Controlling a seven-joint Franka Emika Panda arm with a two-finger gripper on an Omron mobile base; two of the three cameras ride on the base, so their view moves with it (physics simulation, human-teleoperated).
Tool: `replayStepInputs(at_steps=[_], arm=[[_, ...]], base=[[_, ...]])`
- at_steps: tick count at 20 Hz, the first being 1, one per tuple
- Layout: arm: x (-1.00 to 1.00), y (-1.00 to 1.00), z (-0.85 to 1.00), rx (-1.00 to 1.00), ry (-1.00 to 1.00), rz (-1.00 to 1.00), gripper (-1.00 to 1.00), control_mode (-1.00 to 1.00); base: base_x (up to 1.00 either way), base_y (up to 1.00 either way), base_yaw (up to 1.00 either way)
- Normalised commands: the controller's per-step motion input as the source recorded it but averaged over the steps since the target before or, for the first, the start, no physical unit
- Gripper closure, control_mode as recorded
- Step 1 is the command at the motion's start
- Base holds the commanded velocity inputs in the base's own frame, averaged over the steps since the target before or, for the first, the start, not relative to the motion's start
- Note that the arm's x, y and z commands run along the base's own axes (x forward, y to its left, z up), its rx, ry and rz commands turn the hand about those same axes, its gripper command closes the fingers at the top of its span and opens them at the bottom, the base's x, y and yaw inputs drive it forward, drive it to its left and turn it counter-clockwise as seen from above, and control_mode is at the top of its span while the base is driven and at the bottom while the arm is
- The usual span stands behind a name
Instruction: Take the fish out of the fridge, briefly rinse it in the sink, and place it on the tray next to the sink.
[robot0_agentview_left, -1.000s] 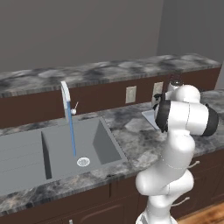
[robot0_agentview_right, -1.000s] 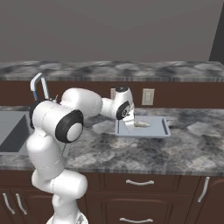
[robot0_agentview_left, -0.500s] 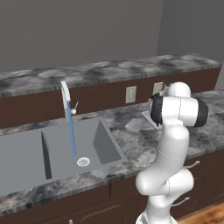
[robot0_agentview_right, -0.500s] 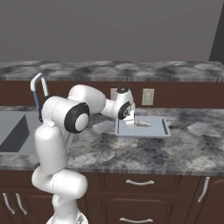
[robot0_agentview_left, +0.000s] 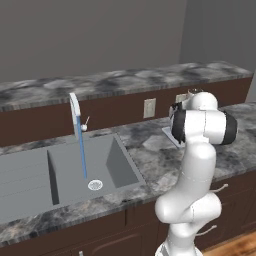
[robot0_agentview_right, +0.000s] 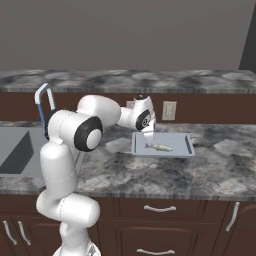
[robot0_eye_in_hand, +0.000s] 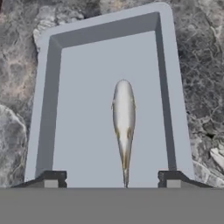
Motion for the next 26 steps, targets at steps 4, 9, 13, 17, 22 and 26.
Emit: replayStepInputs(at_steps=[4,9,13,17,22,26], arm=[[-0.79,0.13,0.82,0.00,-0.20,-0.03,-1.00,-1.00],[-1.00,0.44,0.70,-0.08,-0.47,0.00,-1.00,-1.00],[-1.00,0.53,0.85,-0.17,-0.55,0.00,-1.00,-1.00],[-1.00,0.42,0.40,-0.20,-0.57,0.00,-1.00,-1.00],[-1.00,0.30,-0.09,-0.19,-0.50,0.00,-1.00,-1.00],[-1.00,0.02,-0.27,-0.01,-0.32,0.01,-1.00,-1.00]], base=[[0.00,0.00,0.00],[0.00,0.00,0.00],[0.00,0.00,0.00],[0.00,0.00,0.00],[0.00,0.00,0.00],[0.00,0.00,0.00]])
